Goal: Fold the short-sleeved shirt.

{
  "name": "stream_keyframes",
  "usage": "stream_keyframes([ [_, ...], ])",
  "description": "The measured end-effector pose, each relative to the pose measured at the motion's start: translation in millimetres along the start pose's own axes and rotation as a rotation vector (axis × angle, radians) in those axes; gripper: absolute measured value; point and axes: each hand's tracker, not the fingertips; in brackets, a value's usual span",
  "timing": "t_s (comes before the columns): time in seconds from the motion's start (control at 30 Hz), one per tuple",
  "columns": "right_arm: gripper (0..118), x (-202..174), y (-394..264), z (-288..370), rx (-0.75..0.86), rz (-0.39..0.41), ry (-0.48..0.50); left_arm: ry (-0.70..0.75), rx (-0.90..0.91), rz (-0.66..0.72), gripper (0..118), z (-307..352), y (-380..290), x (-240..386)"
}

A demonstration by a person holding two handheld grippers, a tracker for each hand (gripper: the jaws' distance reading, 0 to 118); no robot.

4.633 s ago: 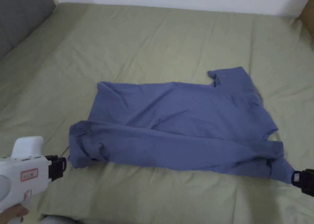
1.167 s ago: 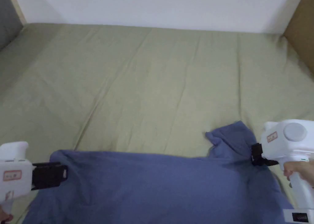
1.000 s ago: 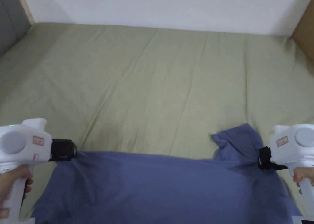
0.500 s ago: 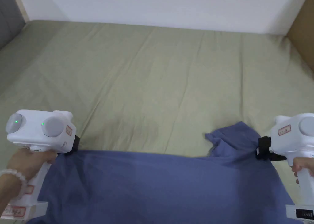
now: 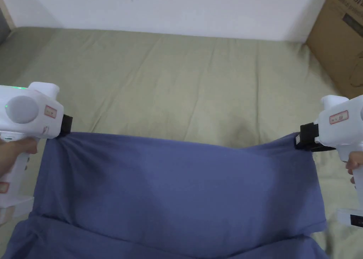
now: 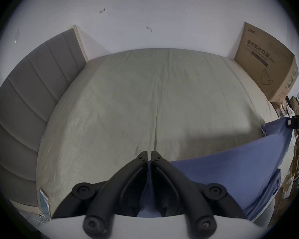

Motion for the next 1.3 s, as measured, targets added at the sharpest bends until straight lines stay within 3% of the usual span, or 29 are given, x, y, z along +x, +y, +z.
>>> stream_keyframes([
  [0.2, 2, 4, -79, 51, -0.007, 0.053, 0.041, -0.040, 0.017, -0.001, 1, 54, -75, -20],
  [0.33, 2, 7, -150, 67, -0.093, 0.018, 0.071, -0.072, -0.035, 0.062, 1, 80, -140, -33],
  [0.5, 2, 7, -237, 55, -0.215, -0.019, 0.079, -0.023, -0.098, 0.035, 1, 79, -213, -22],
  [0.57, 2, 10, -258, 43, -0.231, -0.033, 0.041, -0.027, -0.114, 0.051, 1, 77, -228, -19],
  [0.67, 3, 19, -279, 26, -0.189, -0.069, 0.059, -0.038, -0.124, 0.093, 3, 68, -241, -18],
  [0.7, 13, 20, -282, 23, -0.177, -0.089, 0.071, -0.034, -0.122, 0.091, 10, 66, -244, -18],
  [0.77, 65, 19, -282, 25, -0.171, -0.114, 0.093, 0.024, -0.154, 0.095, 65, 64, -245, -15],
  [0.8, 85, 16, -281, 30, -0.167, -0.126, 0.104, 0.042, -0.160, 0.099, 88, 66, -246, -16],
  [0.83, 89, 13, -279, 36, -0.161, -0.126, 0.103, 0.019, -0.145, 0.106, 95, 68, -250, -24],
  [1.0, 87, -11, -266, 85, 0.034, -0.024, 0.034, -0.154, 0.014, 0.370, 95, 120, -259, -59],
  [1.07, 81, -27, -262, 96, 0.122, -0.024, 0.014, -0.200, 0.064, 0.462, 95, 135, -266, -71],
  [1.1, 68, -39, -260, 101, 0.156, -0.018, 0.029, -0.210, 0.074, 0.517, 94, 142, -271, -75],
  [1.13, 45, -47, -259, 104, 0.188, -0.014, 0.065, -0.218, 0.082, 0.561, 89, 149, -276, -81],
  [1.17, 23, -60, -258, 107, 0.226, -0.011, 0.103, -0.245, 0.097, 0.588, 75, 154, -283, -84],
  [1.2, 7, -75, -258, 107, 0.249, -0.012, 0.112, -0.266, 0.113, 0.597, 50, 158, -290, -86],
  [1.23, 4, -89, -259, 106, 0.264, -0.013, 0.119, -0.266, 0.132, 0.621, 8, 162, -296, -88],
  [1.27, 0, -103, -260, 104, 0.261, 0.001, 0.134, -0.271, 0.145, 0.660, 0, 162, -304, -89],
  [1.3, 0, -118, -260, 101, 0.243, 0.040, 0.169, -0.296, 0.157, 0.712, 0, 160, -312, -92],
])
